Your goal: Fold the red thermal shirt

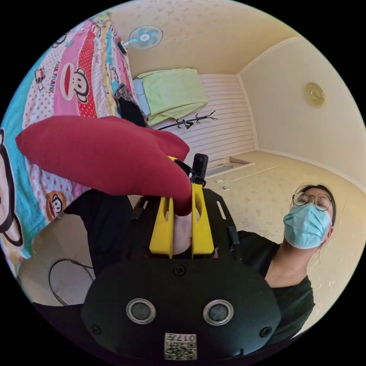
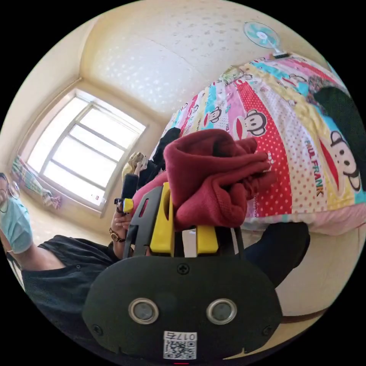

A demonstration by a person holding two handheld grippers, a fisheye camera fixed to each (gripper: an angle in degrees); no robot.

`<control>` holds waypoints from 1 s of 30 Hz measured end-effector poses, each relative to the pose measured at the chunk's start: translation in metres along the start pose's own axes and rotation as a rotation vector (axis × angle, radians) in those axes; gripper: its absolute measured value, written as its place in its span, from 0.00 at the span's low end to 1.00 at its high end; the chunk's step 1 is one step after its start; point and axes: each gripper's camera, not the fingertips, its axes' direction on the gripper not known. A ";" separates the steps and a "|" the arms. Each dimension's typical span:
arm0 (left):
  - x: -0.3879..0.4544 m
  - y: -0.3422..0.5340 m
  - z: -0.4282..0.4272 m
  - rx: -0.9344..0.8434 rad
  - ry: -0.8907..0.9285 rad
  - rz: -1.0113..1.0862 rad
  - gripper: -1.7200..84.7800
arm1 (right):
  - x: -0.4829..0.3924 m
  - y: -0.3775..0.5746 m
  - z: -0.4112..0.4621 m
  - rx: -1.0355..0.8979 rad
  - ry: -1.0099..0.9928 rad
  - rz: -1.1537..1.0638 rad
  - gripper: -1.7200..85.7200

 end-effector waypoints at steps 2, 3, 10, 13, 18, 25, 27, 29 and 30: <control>0.051 0.005 -0.031 0.051 -0.010 0.116 0.11 | -0.052 -0.013 0.004 -0.020 0.071 -0.127 0.09; 0.061 0.007 -0.040 0.068 -0.021 0.140 0.11 | -0.080 -0.021 0.012 -0.037 0.094 -0.198 0.09; 0.120 0.013 -0.183 0.372 -0.198 0.215 0.11 | -0.181 -0.089 0.123 -0.030 0.094 -0.581 0.08; 0.176 -0.013 -0.254 0.453 -0.400 0.348 0.11 | -0.232 -0.135 0.162 0.147 0.054 -0.704 0.08; 0.220 -0.012 -0.352 0.574 -0.757 0.223 0.14 | -0.246 -0.234 0.249 0.353 -0.290 -0.465 0.08; 0.079 0.119 -0.376 0.775 -0.835 -0.196 0.10 | -0.140 -0.258 0.512 -0.151 -0.340 0.110 0.08; 0.038 0.144 -0.365 0.758 -0.748 -0.296 0.10 | -0.109 -0.225 0.561 -0.204 -0.423 0.153 0.08; 0.005 0.167 -0.354 0.759 -0.690 -0.394 0.09 | -0.092 -0.207 0.554 -0.072 -0.563 0.195 0.09; 0.000 0.169 -0.352 0.767 -0.683 -0.411 0.09 | -0.086 -0.202 0.552 -0.092 -0.584 0.219 0.09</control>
